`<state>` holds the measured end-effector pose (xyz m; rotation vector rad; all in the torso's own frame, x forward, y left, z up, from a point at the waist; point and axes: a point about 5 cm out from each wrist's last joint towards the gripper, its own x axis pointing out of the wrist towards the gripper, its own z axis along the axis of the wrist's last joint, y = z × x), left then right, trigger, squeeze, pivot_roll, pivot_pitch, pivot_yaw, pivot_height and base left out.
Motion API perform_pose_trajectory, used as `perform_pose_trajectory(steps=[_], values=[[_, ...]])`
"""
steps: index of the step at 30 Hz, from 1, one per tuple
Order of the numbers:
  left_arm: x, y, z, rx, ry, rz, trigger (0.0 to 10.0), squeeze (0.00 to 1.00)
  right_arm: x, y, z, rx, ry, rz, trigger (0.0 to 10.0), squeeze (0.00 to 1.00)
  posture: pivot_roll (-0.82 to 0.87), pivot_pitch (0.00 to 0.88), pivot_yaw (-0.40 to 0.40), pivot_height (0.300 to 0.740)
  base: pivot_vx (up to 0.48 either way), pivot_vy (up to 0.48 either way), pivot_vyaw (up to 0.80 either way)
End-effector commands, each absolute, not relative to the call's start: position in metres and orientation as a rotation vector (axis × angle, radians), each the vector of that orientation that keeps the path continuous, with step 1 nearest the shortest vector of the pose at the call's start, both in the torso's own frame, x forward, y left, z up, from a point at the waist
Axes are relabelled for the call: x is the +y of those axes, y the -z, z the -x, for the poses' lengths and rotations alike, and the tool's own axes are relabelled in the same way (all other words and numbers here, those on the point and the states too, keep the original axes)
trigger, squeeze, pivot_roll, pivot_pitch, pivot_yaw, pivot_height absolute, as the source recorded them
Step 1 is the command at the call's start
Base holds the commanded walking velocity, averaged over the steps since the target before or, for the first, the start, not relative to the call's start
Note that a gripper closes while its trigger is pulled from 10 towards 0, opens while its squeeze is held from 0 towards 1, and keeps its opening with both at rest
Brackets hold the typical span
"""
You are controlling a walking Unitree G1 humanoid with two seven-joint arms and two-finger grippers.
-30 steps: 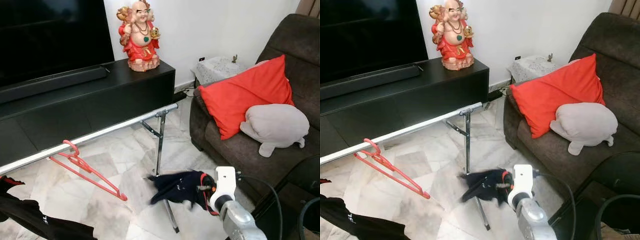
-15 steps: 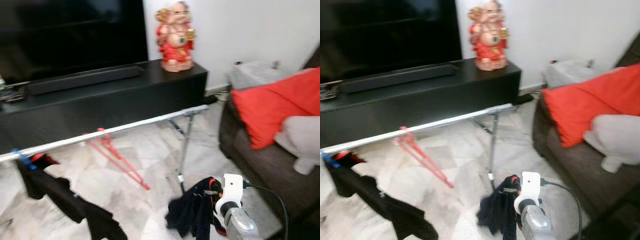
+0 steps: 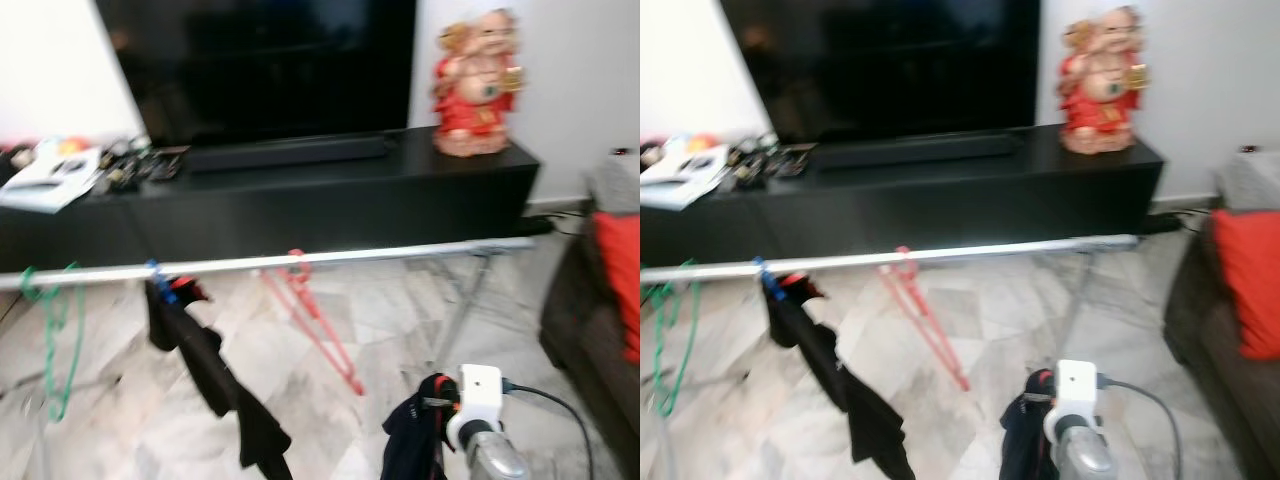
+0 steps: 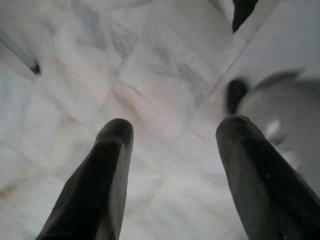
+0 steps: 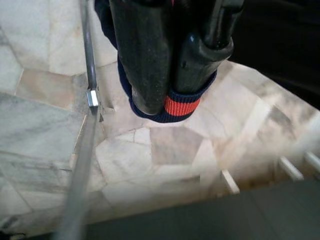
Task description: Hang hanger
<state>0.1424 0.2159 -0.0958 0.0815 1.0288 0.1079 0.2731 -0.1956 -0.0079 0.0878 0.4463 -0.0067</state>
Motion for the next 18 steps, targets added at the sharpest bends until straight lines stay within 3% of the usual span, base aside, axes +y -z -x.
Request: perform_pose_trajectory(steps=[1, 12, 18], values=[[0.222, 0.097, -0.136, 1.035, -0.155, -0.055, 10.0, 0.00, -0.185, 0.005, -0.279, 0.432, -0.019, -0.093, 10.0, 0.00, -0.05, 0.011, 0.049, 0.740, 0.000, 0.000, 0.80], [0.211, 0.097, -0.140, 1.007, -0.151, -0.013, 10.0, 0.00, -0.198, 0.020, -0.268, 0.543, 0.016, -0.060, 10.0, 0.00, -0.03, 0.017, -0.006, 0.740, 0.000, 0.000, 0.04], [0.212, 0.097, -0.140, 0.996, -0.162, -0.002, 10.0, 0.00, -0.200, 0.029, -0.260, 0.609, 0.066, -0.062, 10.0, 0.00, -0.03, 0.029, -0.004, 0.740, 0.000, 0.416, 0.00]])
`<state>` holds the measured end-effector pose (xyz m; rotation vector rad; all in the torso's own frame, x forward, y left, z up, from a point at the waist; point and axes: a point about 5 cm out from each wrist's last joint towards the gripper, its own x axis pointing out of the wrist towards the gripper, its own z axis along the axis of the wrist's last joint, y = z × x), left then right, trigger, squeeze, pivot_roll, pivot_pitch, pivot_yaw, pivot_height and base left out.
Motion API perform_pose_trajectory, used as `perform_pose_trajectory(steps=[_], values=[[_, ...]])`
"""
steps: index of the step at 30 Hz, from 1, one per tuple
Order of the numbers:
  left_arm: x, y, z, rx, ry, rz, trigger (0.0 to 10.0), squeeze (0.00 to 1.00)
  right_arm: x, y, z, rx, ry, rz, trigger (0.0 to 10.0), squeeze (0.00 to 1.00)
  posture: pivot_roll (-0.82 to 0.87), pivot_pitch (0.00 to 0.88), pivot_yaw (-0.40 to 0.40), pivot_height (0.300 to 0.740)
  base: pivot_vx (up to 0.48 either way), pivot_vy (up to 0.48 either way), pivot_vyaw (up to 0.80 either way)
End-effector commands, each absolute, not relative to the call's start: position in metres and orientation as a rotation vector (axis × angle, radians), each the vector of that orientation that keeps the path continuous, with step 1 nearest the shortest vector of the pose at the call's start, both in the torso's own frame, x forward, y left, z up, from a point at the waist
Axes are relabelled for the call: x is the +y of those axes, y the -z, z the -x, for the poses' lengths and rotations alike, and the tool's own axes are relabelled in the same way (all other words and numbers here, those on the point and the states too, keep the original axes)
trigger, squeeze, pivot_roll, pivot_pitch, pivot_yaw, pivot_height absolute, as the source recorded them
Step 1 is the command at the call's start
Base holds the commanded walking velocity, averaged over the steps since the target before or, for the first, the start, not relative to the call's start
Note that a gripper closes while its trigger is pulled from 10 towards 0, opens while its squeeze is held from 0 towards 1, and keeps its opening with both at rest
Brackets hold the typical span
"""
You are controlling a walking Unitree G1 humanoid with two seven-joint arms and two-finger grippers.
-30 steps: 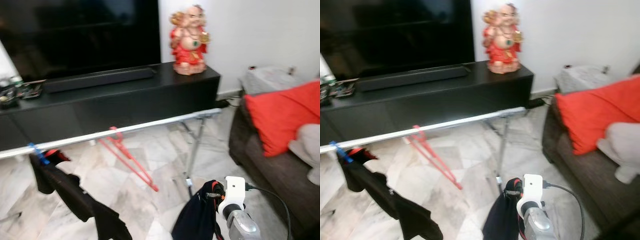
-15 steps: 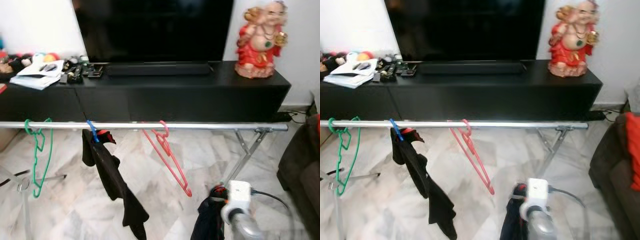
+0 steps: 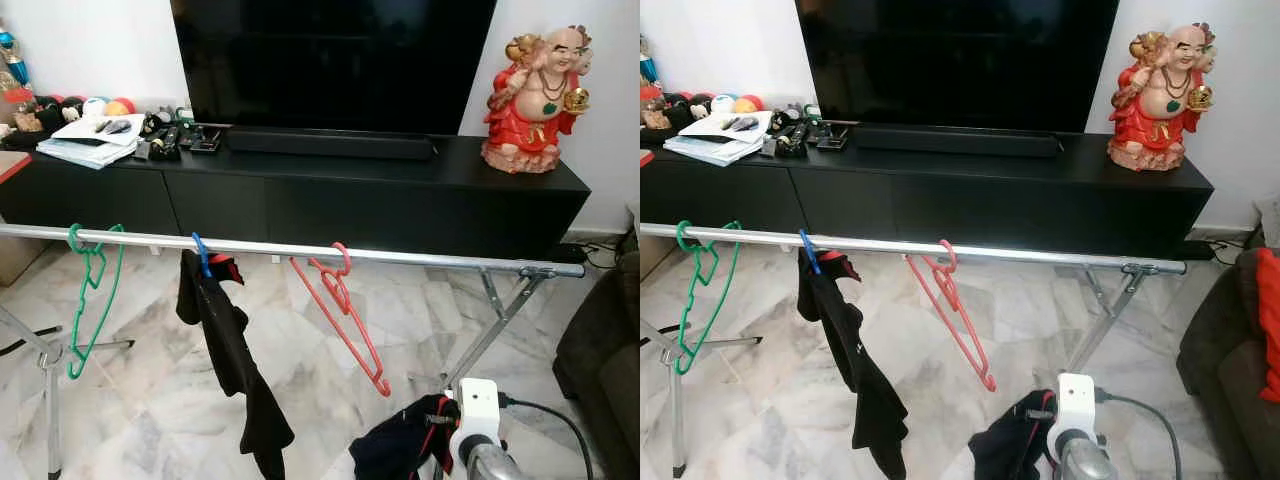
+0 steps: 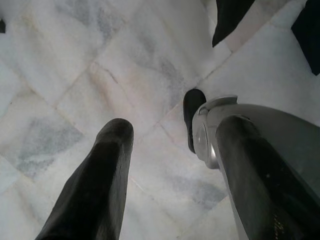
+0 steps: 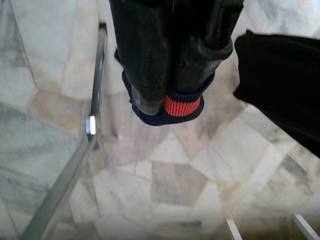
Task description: Hang hanger
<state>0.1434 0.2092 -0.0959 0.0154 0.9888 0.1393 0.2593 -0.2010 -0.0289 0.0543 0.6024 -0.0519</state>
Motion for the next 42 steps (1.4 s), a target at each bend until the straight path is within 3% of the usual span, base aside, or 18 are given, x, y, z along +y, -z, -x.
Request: perform_pose_trajectory(steps=[1, 31, 42], values=[[0.212, 0.097, -0.140, 0.996, -0.162, -0.003, 10.0, 0.00, -0.201, 0.030, -0.259, 0.613, 0.074, -0.065, 10.0, 0.00, -0.03, 0.031, -0.001, 0.740, 0.000, 0.480, 0.00], [0.213, 0.095, -0.142, 0.962, -0.124, -0.024, 10.0, 0.00, -0.193, 0.064, -0.218, 0.817, 0.188, -0.096, 10.0, 0.00, -0.01, 0.047, 0.021, 0.740, 0.000, 0.449, 0.00], [0.213, 0.090, -0.148, 0.880, -0.115, -0.076, 10.0, 0.00, -0.193, 0.068, -0.211, 0.828, 0.187, -0.079, 10.0, 0.00, 0.00, 0.039, 0.022, 0.740, 0.000, 0.025, 0.00]])
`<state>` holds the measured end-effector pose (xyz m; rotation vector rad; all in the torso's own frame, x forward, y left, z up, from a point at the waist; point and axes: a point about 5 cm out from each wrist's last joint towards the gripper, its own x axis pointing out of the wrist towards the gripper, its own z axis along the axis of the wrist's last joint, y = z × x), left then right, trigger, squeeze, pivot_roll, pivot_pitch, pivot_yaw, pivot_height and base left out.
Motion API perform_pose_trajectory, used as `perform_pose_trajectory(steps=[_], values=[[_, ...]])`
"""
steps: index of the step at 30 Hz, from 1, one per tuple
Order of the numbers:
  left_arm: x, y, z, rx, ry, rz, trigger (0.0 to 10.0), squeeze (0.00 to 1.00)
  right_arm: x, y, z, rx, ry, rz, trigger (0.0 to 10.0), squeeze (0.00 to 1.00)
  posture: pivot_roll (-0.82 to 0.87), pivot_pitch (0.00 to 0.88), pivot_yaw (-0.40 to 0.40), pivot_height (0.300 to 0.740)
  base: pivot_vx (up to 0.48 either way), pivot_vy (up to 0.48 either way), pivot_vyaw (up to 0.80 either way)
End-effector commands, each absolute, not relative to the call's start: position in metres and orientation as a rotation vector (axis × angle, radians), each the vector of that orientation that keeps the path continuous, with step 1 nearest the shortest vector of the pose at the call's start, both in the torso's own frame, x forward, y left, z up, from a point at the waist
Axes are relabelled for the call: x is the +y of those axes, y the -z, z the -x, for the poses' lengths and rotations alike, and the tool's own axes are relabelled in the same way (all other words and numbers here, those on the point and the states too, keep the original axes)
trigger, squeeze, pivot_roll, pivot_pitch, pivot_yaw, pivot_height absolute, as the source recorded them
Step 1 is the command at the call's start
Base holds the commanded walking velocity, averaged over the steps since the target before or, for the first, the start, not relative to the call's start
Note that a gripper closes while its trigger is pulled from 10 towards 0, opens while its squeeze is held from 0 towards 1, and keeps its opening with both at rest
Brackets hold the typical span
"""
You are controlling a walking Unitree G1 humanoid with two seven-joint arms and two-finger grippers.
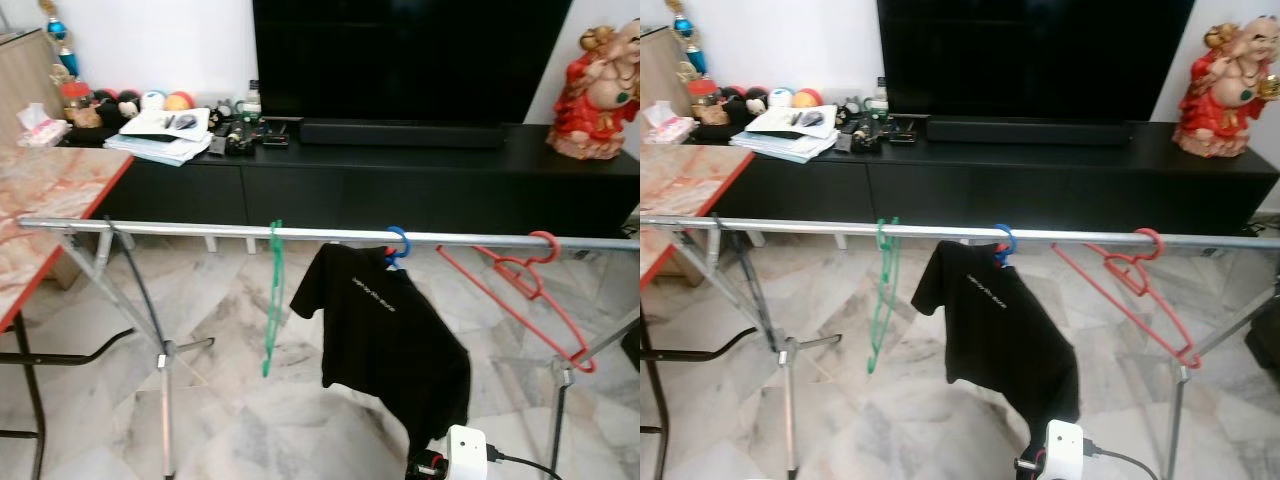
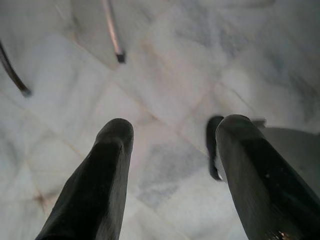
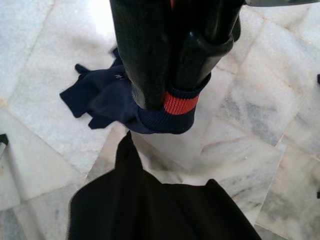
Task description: Hang hanger
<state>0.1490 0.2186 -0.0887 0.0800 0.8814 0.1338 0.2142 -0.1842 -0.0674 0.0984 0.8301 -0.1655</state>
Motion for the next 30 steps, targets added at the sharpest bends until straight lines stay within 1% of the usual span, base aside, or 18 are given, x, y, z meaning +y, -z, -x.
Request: perform_pose_trajectory(steps=[1, 4, 5, 6, 7, 10, 11, 12, 15, 16, 18, 21, 25, 30], values=[[0.213, 0.090, -0.148, 0.871, -0.115, -0.070, 10.0, 0.00, -0.194, 0.068, -0.211, 0.831, 0.188, -0.075, 10.0, 0.00, 0.00, 0.038, 0.022, 0.740, 0.000, 0.000, 0.00], [0.213, 0.088, -0.150, 0.849, -0.110, -0.080, 10.0, 0.00, -0.195, 0.069, -0.209, 0.837, 0.191, -0.071, 10.0, 0.00, 0.00, 0.032, 0.022, 0.740, 0.000, 0.000, 0.00], [0.223, 0.047, -0.211, 0.573, -0.084, -0.128, 10.0, 0.00, -0.195, 0.069, -0.208, 0.839, 0.191, -0.069, 10.0, 0.00, 0.00, 0.027, 0.022, 0.740, 0.000, 0.000, 0.00], [0.227, 0.019, -0.239, 0.413, -0.071, -0.160, 10.0, 0.00, -0.195, 0.070, -0.207, 0.841, 0.191, -0.068, 10.0, 0.00, 0.00, 0.021, 0.023, 0.740, 0.000, 0.000, 0.00], [0.228, 0.017, -0.241, 0.400, -0.071, -0.165, 10.0, 0.00, -0.196, 0.070, -0.206, 0.841, 0.192, -0.068, 10.0, 0.00, 0.00, 0.021, 0.023, 0.740, 0.000, 0.000, 0.00], [0.220, -0.002, -0.251, 0.287, -0.033, -0.176, 10.0, 0.00, -0.196, 0.071, -0.204, 0.848, 0.191, -0.060, 10.0, 0.00, 0.01, 0.011, 0.022, 0.740, 0.000, 0.000, 0.00], [0.220, -0.002, -0.251, 0.287, -0.033, -0.176, 10.0, 0.00, -0.196, 0.071, -0.204, 0.848, 0.191, -0.060, 10.0, 0.00, 0.01, 0.011, 0.022, 0.740, 0.000, 0.000, 0.00], [0.215, -0.011, -0.255, 0.239, -0.007, -0.185, 10.0, 0.00, -0.197, 0.072, -0.203, 0.850, 0.190, -0.055, 10.0, 0.00, 0.01, 0.009, 0.022, 0.740, 0.000, 0.000, 0.00], [0.212, -0.026, -0.259, 0.165, -0.001, -0.180, 10.0, 0.00, -0.198, 0.072, -0.202, 0.853, 0.191, -0.049, 10.0, 0.00, 0.01, 0.003, 0.023, 0.740, 0.000, 0.000, 0.00], [0.211, -0.039, -0.258, 0.110, 0.001, -0.177, 10.0, 0.00, -0.198, 0.073, -0.200, 0.854, 0.194, -0.048, 10.0, 0.00, 0.01, 0.000, 0.025, 0.740, 0.000, 0.000, 0.00], [0.211, -0.043, -0.257, 0.098, 0.003, -0.176, 10.0, 0.00, -0.198, 0.073, -0.200, 0.855, 0.194, -0.048, 10.0, 0.00, 0.01, 0.000, 0.025, 0.740, 0.000, 0.000, 0.00], [0.206, -0.062, -0.257, 0.032, 0.034, -0.165, 10.0, 0.00, -0.200, 0.073, -0.199, 0.853, 0.203, -0.051, 10.0, 0.00, 0.02, 0.006, 0.019, 0.740, 0.000, 0.000, 0.00], [0.188, -0.082, -0.265, -0.034, 0.134, -0.177, 10.0, 0.00, -0.202, 0.074, -0.196, 0.861, 0.215, -0.050, 10.0, 0.00, 0.02, 0.016, 0.016, 0.740, 0.000, 0.000, 0.00], [0.184, -0.100, -0.275, -0.087, 0.108, -0.153, 10.0, 0.00, -0.203, 0.074, -0.197, 0.854, 0.231, -0.063, 10.0, 0.00, 0.02, 0.021, 0.014, 0.740, 0.236, 0.000, 0.00]])
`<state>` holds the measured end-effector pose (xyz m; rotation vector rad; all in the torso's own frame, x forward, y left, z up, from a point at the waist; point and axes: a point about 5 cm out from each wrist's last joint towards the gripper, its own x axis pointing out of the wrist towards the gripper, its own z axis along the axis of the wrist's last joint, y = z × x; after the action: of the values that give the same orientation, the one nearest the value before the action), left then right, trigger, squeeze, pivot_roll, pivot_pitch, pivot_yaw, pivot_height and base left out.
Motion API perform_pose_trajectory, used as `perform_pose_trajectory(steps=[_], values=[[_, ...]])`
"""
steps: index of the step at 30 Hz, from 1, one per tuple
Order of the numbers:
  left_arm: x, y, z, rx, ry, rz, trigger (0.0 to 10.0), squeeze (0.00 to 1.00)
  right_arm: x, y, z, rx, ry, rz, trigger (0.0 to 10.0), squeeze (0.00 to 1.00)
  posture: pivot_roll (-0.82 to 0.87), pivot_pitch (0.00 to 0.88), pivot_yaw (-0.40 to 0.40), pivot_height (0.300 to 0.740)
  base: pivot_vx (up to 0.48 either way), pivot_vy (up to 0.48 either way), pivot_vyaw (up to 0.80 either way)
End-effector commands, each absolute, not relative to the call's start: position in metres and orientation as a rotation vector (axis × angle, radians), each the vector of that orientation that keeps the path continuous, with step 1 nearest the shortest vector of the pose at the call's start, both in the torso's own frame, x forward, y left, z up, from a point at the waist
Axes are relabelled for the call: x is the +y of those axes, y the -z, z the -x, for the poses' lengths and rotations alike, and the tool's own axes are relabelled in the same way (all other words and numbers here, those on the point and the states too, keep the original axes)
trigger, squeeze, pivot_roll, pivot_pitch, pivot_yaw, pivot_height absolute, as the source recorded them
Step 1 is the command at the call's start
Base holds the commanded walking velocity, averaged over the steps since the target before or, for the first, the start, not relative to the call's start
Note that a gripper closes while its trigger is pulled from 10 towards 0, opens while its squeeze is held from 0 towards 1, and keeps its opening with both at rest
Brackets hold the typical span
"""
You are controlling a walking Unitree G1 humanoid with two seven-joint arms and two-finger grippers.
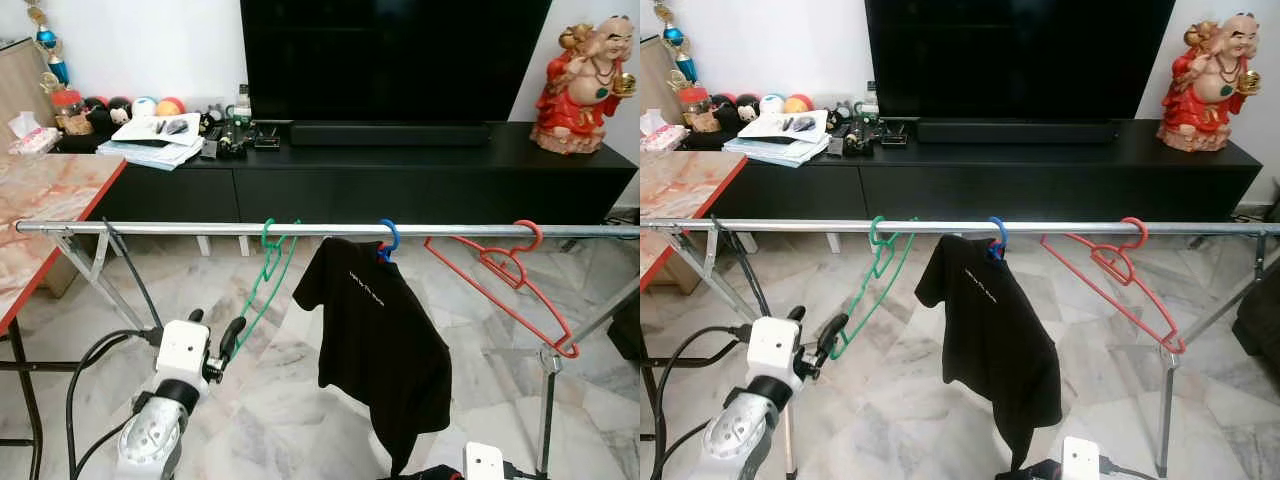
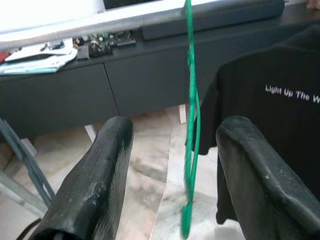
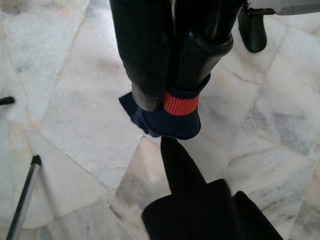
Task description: Hang hanger
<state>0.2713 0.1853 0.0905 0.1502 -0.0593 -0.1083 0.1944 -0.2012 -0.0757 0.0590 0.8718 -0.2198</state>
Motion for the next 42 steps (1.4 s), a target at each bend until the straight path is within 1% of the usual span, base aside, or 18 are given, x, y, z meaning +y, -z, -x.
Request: perform_pose_trajectory(steps=[1, 7, 20, 24, 27, 33, 42], values=[[0.184, -0.102, -0.277, -0.094, 0.108, -0.149, 10.0, 0.00, -0.203, 0.074, -0.197, 0.852, 0.234, -0.065, 10.0, 0.00, 0.02, 0.024, 0.014, 0.740, 0.341, 0.000, 0.00], [0.183, -0.115, -0.283, -0.103, 0.124, -0.144, 10.0, 0.00, -0.203, 0.074, -0.197, 0.846, 0.243, -0.074, 10.0, 0.00, 0.03, 0.030, 0.014, 0.740, 0.345, 0.000, 0.00], [0.179, -0.117, -0.284, -0.076, 0.135, -0.125, 10.0, 0.00, -0.204, 0.074, -0.196, 0.847, 0.251, -0.081, 10.0, 0.00, 0.03, 0.043, 0.011, 0.740, 0.357, 0.000, 0.00], [0.178, -0.118, -0.285, -0.060, 0.163, -0.130, 10.0, 0.00, -0.204, 0.074, -0.196, 0.847, 0.250, -0.081, 10.0, 0.00, 0.03, 0.046, 0.013, 0.740, 0.336, 0.000, 0.00], [0.176, -0.118, -0.284, -0.051, 0.186, -0.136, 10.0, 0.00, -0.203, 0.074, -0.196, 0.847, 0.245, -0.081, 10.0, 0.00, 0.03, 0.048, 0.015, 0.740, 0.000, 0.000, 0.00], [0.180, -0.116, -0.283, -0.035, 0.169, -0.152, 10.0, 0.00, -0.201, 0.074, -0.197, 0.849, 0.238, -0.084, 10.0, 0.00, 0.04, 0.048, 0.017, 0.740, 0.000, 0.000, 0.00], [0.178, -0.118, -0.282, -0.030, 0.175, -0.158, 10.0, 0.00, -0.202, 0.075, -0.195, 0.855, 0.235, -0.074, 10.0, 0.00, 0.04, 0.048, 0.016, 0.740, 0.000, 0.000, 0.00]])
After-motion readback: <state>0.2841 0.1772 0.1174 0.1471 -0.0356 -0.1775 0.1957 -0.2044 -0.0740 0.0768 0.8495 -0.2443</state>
